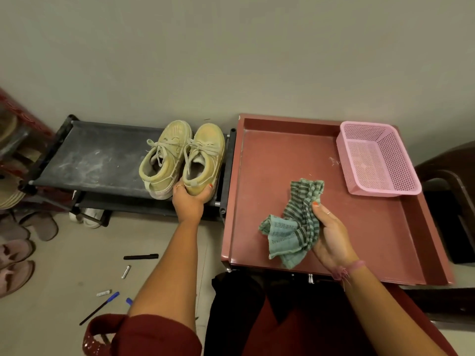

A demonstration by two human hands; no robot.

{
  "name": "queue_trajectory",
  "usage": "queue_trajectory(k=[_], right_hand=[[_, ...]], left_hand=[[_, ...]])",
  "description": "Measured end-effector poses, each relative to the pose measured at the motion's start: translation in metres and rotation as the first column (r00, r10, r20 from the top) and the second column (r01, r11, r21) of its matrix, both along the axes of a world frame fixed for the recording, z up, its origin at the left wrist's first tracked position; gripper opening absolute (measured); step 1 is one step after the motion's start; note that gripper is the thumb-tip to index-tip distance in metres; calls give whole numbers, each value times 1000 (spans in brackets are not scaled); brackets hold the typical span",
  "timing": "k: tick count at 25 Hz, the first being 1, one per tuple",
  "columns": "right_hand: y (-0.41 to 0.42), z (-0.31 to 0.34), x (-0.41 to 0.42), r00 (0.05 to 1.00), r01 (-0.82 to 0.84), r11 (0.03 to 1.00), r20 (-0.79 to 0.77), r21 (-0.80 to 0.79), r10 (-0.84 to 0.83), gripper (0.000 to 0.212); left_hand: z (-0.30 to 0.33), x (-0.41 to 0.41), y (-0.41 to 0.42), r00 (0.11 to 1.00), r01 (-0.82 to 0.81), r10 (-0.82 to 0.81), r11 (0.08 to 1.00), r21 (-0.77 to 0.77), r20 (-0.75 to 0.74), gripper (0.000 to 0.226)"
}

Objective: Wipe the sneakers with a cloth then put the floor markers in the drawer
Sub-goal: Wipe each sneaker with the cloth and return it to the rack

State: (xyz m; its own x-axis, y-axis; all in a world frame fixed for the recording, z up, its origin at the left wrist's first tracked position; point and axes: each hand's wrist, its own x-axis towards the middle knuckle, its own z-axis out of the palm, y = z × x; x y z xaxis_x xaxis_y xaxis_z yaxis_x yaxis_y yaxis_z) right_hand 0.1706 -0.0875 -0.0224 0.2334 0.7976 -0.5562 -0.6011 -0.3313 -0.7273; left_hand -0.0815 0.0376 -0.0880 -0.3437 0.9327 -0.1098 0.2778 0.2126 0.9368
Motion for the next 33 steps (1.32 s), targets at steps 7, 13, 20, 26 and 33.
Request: queue_trajectory(k=[7,13,20,26,33], right_hand=[[-5,-1,0,998,46,999,-32,8,-45,34],[-12,-3,-4,996,75,997,-55,-4,-75,31],[-28,-6,-7,989,96,995,-112,-16,-97,31],[-45,-14,0,982,129,989,-127,-65,-137,35],[-41,2,1,976,134,991,-170,-27,-136,30]], left_hand=[[2,-43,-34,870,-101,149,987,124,-470,85],[1,-116,-12,409,247,-141,968,-39,-902,119],[-6,-119,13,160,367,-186,923,-117,-969,85],[-8,-116,16,181,330,-173,938,-106,-968,71],[31,-122,-3,329,331,-194,940,-80,-924,80]])
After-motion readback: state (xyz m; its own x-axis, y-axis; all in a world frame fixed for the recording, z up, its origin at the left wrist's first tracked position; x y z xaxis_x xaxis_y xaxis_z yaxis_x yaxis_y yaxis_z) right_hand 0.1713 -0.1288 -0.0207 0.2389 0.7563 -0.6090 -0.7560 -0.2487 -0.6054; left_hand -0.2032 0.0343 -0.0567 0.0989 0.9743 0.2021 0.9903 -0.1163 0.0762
